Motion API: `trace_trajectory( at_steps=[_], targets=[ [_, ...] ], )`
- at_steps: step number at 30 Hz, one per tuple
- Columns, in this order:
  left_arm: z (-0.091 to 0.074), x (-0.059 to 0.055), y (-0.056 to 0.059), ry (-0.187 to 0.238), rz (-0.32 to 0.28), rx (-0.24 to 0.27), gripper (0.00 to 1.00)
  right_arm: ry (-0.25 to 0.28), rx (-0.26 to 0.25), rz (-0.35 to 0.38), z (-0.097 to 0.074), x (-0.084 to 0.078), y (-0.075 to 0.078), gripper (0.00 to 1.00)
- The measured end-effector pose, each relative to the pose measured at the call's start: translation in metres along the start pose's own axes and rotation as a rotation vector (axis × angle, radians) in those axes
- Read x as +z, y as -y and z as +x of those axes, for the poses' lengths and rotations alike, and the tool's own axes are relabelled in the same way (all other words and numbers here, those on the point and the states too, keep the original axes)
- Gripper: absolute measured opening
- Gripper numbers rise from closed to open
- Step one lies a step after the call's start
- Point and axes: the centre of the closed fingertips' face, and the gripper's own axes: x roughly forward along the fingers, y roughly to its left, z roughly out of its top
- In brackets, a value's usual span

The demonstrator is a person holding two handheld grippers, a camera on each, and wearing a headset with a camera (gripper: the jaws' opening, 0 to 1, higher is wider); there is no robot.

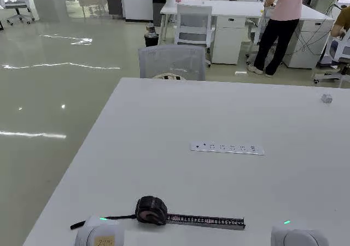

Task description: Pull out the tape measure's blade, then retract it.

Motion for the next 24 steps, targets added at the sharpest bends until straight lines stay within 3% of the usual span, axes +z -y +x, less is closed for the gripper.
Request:
trace_trajectory(
  at_steps=[9, 24],
  targets=[
    [0.0, 0.003, 0.006, 0.005, 0.002, -0.001, 1.0, -0.014, 0.003, -0.001, 0.0, -0.008, -0.003, 0.99],
    [0.016, -0.002, 0.005, -0.012, -0.035, 0.012, 1.0, -0.041, -0.006, 0.002, 0.012, -0.017, 0.001, 0.97]
  ],
)
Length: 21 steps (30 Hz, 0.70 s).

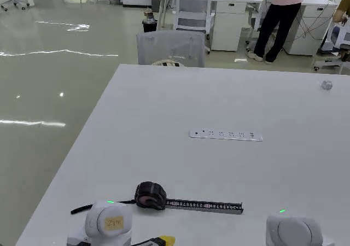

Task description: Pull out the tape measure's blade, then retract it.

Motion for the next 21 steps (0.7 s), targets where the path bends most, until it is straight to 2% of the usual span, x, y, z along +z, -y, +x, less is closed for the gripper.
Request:
trace_trajectory(
  at_steps=[21],
  targets=[
    [0.036, -0.007, -0.011, -0.036, -0.017, 0.03, 0.99, -0.044, 0.009, -0.011, 0.024, -0.003, 0.007, 0.96]
  ],
)
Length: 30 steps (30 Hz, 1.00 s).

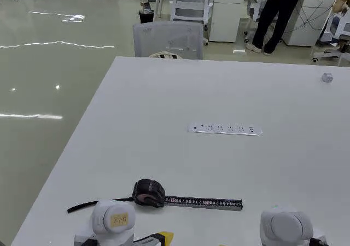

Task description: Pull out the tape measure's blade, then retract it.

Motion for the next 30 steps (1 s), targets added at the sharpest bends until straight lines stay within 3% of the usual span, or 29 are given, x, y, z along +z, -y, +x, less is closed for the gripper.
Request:
trace_trajectory(
  at_steps=[16, 18, 22, 26, 30],
  targets=[
    [0.021, -0.003, 0.0, -0.041, -0.015, -0.007, 0.99, -0.026, 0.01, -0.019, 0.016, -0.002, 0.008, 0.94],
    [0.031, 0.0, 0.002, -0.045, -0.011, -0.01, 0.99, -0.044, 0.014, -0.027, 0.024, -0.005, 0.014, 0.94],
    [0.032, 0.0, 0.002, -0.045, -0.012, -0.011, 0.98, -0.045, 0.014, -0.027, 0.025, -0.005, 0.014, 0.93],
    [0.048, 0.008, -0.003, -0.025, -0.014, 0.0, 0.97, -0.074, 0.026, -0.033, 0.038, -0.011, 0.021, 0.92],
    [0.056, 0.008, -0.006, -0.035, -0.009, 0.009, 0.98, -0.088, 0.036, -0.041, 0.045, -0.013, 0.022, 0.91]
  ],
)
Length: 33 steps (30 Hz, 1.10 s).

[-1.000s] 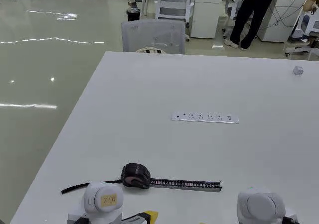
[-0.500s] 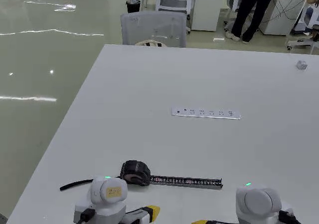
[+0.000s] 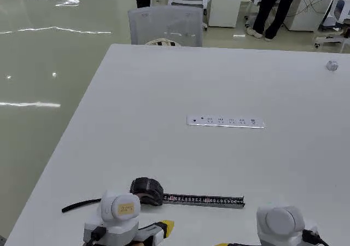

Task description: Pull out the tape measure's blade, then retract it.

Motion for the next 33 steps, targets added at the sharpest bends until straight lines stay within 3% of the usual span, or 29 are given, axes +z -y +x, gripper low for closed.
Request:
trace_trajectory(
  at_steps=[8, 10, 33],
  targets=[
    [0.003, 0.0, -0.002, -0.003, 0.004, 0.005, 0.98, -0.009, 0.0, -0.002, 0.003, -0.001, 0.002, 0.91],
    [0.018, -0.001, -0.008, -0.019, -0.008, 0.015, 0.98, -0.025, 0.002, -0.011, 0.015, 0.0, 0.008, 0.91],
    [0.049, 0.008, -0.01, -0.014, -0.044, 0.023, 0.94, -0.072, 0.016, -0.084, 0.043, 0.003, 0.02, 0.89]
  ],
)
